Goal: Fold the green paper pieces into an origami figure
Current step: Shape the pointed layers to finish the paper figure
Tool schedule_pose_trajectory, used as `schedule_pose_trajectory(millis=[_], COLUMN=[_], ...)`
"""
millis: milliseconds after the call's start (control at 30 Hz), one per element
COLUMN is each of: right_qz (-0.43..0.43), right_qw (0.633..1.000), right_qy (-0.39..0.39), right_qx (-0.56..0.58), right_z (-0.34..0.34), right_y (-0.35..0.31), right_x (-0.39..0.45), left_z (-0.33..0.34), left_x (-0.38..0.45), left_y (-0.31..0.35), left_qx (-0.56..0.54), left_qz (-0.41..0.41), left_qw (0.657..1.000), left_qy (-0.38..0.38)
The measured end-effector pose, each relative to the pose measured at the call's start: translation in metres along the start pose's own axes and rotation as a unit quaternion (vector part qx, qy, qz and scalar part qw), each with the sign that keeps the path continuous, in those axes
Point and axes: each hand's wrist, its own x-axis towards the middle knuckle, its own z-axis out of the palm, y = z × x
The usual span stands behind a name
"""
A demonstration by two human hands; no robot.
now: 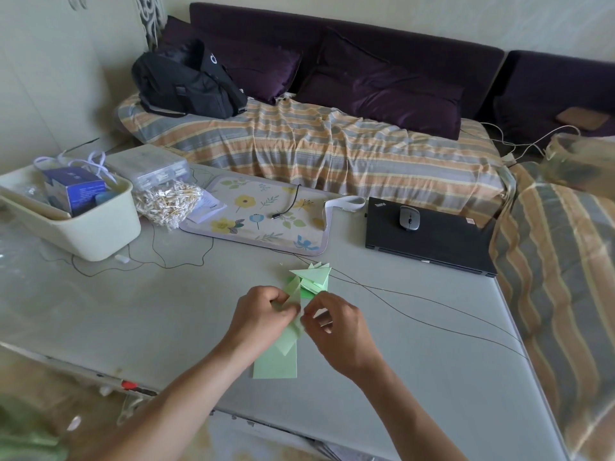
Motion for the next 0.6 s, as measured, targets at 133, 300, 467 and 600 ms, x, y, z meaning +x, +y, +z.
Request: schedule_pose_trajectory(millis=[133, 300, 467, 600], right_qz=[-0.008, -0.021, 0.046, 0.101], right_qw=[1.000, 0.999, 0.998, 0.995], right_qy=[0.011, -0.028, -0.025, -0.019], right_qx=[0.005, -0.013, -0.043, -0.004], right_z=[-0.009, -0.014, -0.012, -0.015], right_y=[0.001, 0.001, 0.006, -0.003], right_x=[0.002, 0.003, 0.005, 0.007], left_z=[-0.001, -0.002, -0.004, -0.004], left_x=[-0.001, 0.001, 0.003, 0.003], left_y=[-0.002, -0.004, -0.004, -0.002], left_qx=[0.089, 0.123, 0.088, 0.050], left_qz=[0.042, 0.078, 0.099, 0.106], left_qw=[0.995, 0.987, 0.989, 0.992], left_qy=[-0.028, -0.069, -0.059, -0.049])
